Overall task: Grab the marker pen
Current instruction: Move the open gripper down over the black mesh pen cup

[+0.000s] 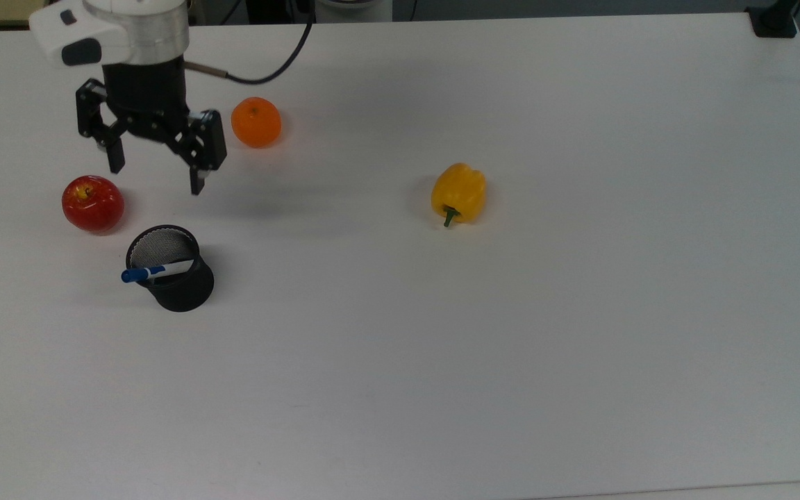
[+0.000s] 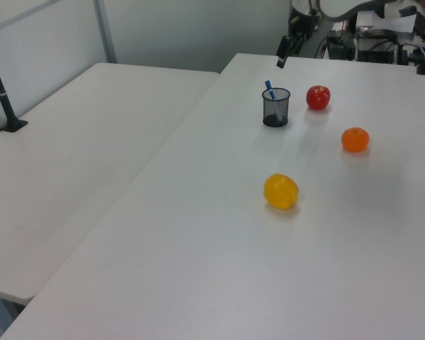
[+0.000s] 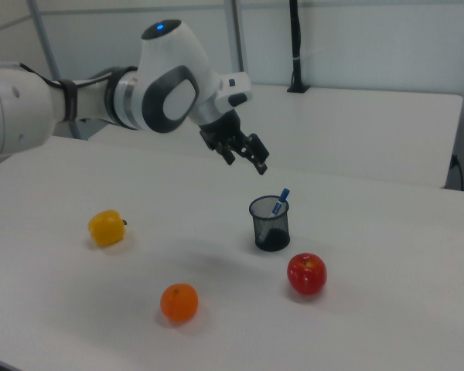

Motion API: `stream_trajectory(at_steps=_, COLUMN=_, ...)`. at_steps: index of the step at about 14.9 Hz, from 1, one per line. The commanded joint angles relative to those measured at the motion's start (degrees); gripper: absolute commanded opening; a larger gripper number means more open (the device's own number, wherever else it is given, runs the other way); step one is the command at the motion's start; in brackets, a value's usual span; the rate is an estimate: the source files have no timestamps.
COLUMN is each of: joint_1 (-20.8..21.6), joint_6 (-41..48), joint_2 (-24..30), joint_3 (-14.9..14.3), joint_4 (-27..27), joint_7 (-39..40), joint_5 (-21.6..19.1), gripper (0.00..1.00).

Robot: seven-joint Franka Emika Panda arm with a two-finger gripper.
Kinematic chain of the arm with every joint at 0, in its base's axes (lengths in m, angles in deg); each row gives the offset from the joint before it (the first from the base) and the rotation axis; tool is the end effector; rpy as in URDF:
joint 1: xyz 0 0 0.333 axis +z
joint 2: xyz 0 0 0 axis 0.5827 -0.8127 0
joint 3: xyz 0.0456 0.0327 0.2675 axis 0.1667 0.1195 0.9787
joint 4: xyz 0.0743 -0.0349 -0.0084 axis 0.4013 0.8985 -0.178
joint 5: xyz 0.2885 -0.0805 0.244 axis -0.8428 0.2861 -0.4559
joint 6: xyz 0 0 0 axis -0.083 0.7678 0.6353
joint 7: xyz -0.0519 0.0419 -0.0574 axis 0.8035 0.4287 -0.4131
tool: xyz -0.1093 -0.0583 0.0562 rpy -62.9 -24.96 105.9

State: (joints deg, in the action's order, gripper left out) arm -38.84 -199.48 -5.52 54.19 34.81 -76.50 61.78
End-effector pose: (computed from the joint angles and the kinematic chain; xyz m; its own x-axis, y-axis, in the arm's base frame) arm 0.6690 -0.1062 0.4357 0.9142 -0.1331 0.3828 -0.1796 -0.9798 0.0882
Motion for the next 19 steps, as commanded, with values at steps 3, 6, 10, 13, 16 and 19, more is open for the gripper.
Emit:
stream_trajectory(at_steps=3, joint_1=-1.3, joint_6=-12.6, joint_2=-6.2, joint_3=-0.2, joint_4=0.0, joint_7=-4.2, joint_5=0.1, gripper=1.0)
stream_trajectory(at_steps=6, joint_1=-2.2, joint_6=-17.0, joint_2=-8.7, joint_3=-0.2, joint_4=0.0, joint_7=-4.2, joint_5=0.1, gripper=1.0)
stream_trajectory(at_steps=10, joint_1=-2.4, joint_6=-21.9, joint_2=-11.5, joint_3=-0.2, joint_4=0.0, joint_7=-4.2, joint_5=0.2, gripper=0.88)
stream_trajectory(at_steps=13, joint_1=-2.3, joint_6=-23.3, joint_2=-12.4, joint_3=-0.2, joint_4=0.0, joint_7=-4.2, joint_5=0.1, gripper=0.7)
stream_trajectory(at_steps=16, joint_1=-2.3, joint_6=-25.5, joint_2=-12.9, joint_3=-0.2, joint_4=0.0, joint_7=-4.2, joint_5=0.2, gripper=0.56)
stream_trajectory(at_steps=19, joint_1=-2.2, joint_6=-26.0, joint_2=-13.2, joint_3=-0.2, joint_4=0.0, joint_7=-4.5, joint_5=0.1, gripper=0.51)
